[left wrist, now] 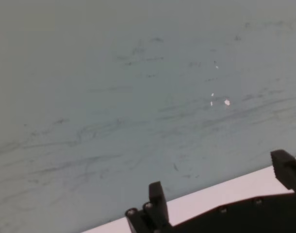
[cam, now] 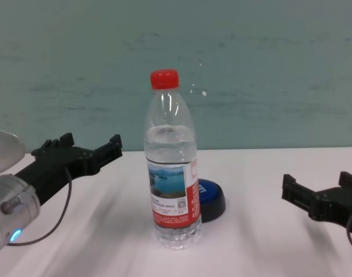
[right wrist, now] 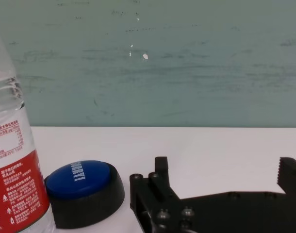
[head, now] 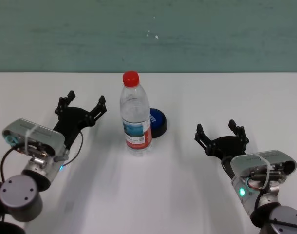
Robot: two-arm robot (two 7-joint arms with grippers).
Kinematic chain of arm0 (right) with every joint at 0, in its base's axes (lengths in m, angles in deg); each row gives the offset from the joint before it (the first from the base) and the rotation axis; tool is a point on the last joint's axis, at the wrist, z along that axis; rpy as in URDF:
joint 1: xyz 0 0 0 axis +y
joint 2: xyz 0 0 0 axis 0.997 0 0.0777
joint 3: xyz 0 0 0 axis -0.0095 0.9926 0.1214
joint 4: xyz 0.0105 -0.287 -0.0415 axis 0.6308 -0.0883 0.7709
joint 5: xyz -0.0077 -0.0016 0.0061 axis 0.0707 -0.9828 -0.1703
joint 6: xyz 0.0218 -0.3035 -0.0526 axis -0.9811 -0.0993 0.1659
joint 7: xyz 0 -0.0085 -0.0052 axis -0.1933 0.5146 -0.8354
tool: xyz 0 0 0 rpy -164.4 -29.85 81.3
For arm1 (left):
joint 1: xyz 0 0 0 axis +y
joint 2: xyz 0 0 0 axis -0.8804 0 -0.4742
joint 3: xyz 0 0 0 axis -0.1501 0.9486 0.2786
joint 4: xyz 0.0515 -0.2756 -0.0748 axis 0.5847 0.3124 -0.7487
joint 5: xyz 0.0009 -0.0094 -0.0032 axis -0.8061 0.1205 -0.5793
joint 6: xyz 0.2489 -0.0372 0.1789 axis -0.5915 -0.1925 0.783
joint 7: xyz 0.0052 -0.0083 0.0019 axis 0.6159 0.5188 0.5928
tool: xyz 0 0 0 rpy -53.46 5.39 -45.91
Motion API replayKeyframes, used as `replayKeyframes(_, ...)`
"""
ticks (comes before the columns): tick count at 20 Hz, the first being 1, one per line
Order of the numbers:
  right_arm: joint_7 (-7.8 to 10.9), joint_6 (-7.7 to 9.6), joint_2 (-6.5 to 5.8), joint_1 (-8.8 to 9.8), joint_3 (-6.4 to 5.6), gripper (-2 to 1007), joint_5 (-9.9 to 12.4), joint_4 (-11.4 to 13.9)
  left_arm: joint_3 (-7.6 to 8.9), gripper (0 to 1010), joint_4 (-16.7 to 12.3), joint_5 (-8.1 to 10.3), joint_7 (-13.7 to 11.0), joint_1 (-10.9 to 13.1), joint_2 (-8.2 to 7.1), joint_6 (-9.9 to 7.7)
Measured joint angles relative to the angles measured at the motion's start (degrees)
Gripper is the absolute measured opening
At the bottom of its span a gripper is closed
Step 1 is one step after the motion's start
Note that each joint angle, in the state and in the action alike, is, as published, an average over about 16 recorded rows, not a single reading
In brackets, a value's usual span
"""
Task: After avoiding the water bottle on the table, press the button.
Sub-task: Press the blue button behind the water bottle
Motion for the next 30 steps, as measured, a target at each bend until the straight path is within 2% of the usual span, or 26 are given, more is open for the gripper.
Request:
replayKeyframes(11, 0.00, 0.00, 0.00, 0.00, 0.00, 1004, 0.0, 0.0, -0.98, 1010, 3.5, -0.32, -0.8, -3.3, 0.37, 1.55)
replayKeyframes(30, 0.00, 0.00, 0.00, 0.00, 0.00, 1004, 0.0, 0.0, -2.56, 1010, 6.2, -1.30, -0.2, -5.6, 1.42, 1.85)
